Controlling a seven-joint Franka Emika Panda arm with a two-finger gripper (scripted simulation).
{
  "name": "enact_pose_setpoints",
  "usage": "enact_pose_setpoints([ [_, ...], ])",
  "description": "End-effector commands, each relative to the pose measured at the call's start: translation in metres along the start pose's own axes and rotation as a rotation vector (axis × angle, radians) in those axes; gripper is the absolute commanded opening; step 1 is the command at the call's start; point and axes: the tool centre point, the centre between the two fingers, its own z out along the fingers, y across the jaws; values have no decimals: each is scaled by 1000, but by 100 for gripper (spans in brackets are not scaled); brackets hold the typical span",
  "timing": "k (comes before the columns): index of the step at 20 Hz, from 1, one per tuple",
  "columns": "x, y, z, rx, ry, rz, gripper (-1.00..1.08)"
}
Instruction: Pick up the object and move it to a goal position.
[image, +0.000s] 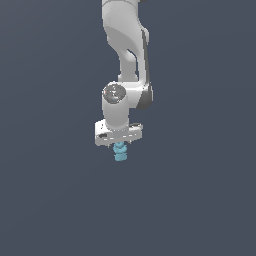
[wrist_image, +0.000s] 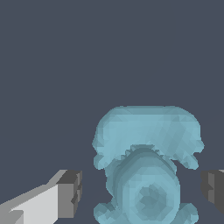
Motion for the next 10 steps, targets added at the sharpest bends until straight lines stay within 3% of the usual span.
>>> enact_pose_setpoints([
  [1, 0, 0, 9, 0, 1, -1, 100],
  [5, 1, 0, 14, 0, 1, -1, 100],
  [6, 1, 0, 14, 0, 1, -1, -100],
  [10, 1, 0, 14, 0, 1, -1, -100],
])
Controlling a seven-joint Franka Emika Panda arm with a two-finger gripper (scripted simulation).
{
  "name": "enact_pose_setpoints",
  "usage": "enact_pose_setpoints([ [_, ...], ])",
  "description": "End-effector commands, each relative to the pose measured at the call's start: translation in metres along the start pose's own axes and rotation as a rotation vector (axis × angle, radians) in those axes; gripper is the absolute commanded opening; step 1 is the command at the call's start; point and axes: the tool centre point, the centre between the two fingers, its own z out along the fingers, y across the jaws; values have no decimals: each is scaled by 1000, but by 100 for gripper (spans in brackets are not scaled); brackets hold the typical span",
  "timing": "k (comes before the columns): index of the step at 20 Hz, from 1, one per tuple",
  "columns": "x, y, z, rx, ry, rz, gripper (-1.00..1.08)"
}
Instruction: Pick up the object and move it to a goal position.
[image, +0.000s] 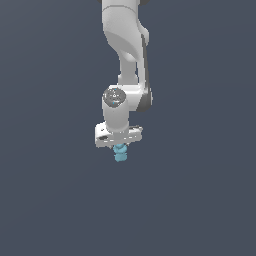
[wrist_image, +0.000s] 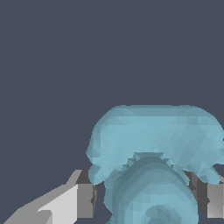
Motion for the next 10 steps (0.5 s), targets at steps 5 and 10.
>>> enact_pose_setpoints([
  [5, 0, 0, 1, 0, -1, 0, -100],
  [10, -2, -1, -4, 0, 1, 0, -100],
])
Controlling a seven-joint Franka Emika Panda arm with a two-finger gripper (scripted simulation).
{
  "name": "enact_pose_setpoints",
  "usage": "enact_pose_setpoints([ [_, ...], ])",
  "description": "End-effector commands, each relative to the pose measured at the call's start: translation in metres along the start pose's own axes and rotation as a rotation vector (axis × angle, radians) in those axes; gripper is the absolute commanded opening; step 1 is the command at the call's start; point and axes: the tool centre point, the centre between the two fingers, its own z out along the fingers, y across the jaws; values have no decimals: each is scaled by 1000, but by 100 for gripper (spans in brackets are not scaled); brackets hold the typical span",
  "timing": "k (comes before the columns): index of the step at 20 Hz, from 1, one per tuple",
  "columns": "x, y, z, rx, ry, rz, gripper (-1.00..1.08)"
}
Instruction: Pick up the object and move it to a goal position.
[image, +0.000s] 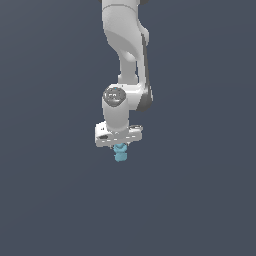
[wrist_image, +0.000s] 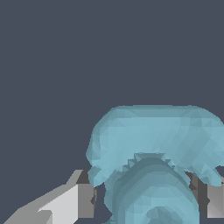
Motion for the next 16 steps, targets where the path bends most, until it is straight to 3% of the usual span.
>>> enact_pose_setpoints([
  [1, -2, -1, -3, 0, 1, 0, -100],
  [16, -42, -28, -69, 0, -1, 0, -100],
])
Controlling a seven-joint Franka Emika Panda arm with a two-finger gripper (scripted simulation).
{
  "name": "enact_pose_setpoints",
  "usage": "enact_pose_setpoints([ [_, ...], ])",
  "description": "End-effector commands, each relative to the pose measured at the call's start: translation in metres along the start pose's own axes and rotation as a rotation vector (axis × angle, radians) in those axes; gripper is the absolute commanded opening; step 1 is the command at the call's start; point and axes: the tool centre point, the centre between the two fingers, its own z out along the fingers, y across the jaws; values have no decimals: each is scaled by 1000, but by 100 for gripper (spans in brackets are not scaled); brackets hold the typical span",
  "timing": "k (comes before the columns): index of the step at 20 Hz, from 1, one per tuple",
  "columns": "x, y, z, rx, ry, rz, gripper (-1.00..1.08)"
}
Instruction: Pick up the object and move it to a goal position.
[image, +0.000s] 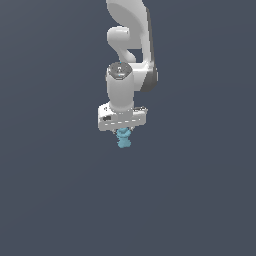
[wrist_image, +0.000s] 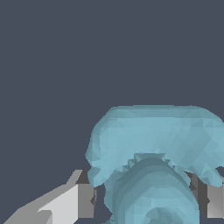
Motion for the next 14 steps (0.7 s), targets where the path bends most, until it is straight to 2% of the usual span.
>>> enact_pose_setpoints([
  [1, -8, -5, -14, 0, 0, 0, -100],
  [14, -26, -18, -47, 0, 0, 0, -100],
])
